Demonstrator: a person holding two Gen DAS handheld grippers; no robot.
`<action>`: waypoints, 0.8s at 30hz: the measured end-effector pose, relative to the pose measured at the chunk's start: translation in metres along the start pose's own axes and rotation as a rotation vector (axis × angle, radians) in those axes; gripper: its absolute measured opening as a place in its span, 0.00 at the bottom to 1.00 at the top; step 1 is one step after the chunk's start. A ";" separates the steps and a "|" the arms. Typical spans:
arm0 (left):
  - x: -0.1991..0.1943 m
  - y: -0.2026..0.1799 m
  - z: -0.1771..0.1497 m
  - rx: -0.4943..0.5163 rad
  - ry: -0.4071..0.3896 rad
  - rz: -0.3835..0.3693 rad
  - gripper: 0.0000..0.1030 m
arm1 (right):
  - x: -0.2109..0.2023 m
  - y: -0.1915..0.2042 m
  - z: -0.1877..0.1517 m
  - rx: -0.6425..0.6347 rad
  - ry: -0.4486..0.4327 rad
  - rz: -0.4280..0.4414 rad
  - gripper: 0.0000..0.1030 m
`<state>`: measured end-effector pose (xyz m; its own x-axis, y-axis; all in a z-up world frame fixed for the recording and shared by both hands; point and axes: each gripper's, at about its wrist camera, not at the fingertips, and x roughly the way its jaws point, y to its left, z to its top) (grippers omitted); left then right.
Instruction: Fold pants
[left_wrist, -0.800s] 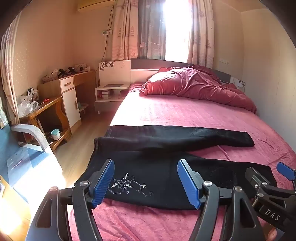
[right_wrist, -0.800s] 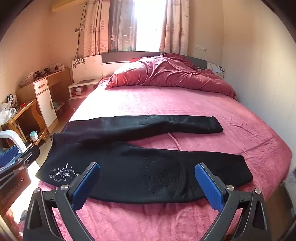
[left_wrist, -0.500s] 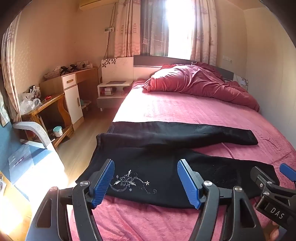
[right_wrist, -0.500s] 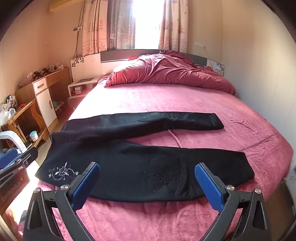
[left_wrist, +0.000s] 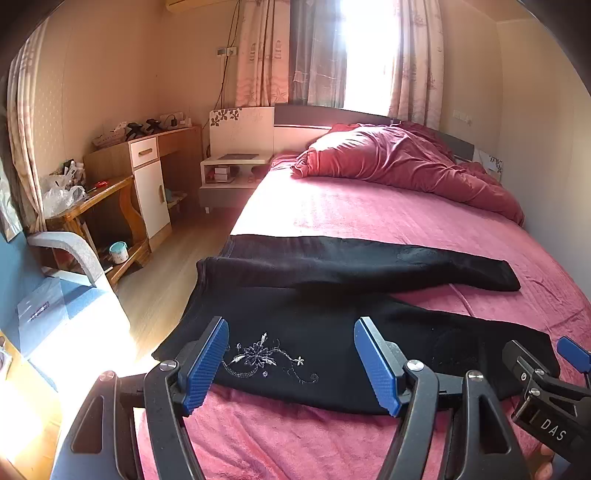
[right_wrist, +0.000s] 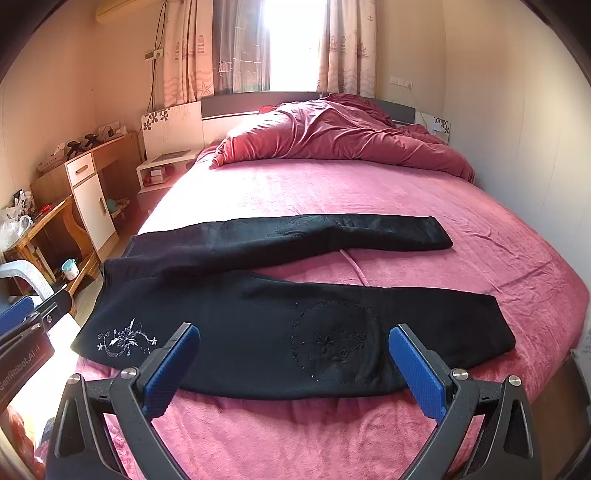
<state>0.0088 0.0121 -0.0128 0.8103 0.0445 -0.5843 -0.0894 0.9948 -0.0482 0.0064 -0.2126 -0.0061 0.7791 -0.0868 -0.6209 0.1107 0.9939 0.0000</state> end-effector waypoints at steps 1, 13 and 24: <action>0.001 0.000 0.000 0.000 0.002 0.001 0.70 | 0.000 0.000 0.000 0.000 0.000 0.001 1.00; -0.001 0.000 0.000 0.004 0.002 0.002 0.70 | 0.003 0.002 0.000 0.000 0.002 0.003 1.00; -0.001 -0.002 0.001 0.003 -0.001 -0.003 0.70 | 0.004 -0.001 0.000 0.009 0.002 0.004 1.00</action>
<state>0.0088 0.0102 -0.0112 0.8112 0.0414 -0.5833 -0.0849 0.9953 -0.0474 0.0092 -0.2139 -0.0090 0.7781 -0.0821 -0.6227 0.1128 0.9936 0.0099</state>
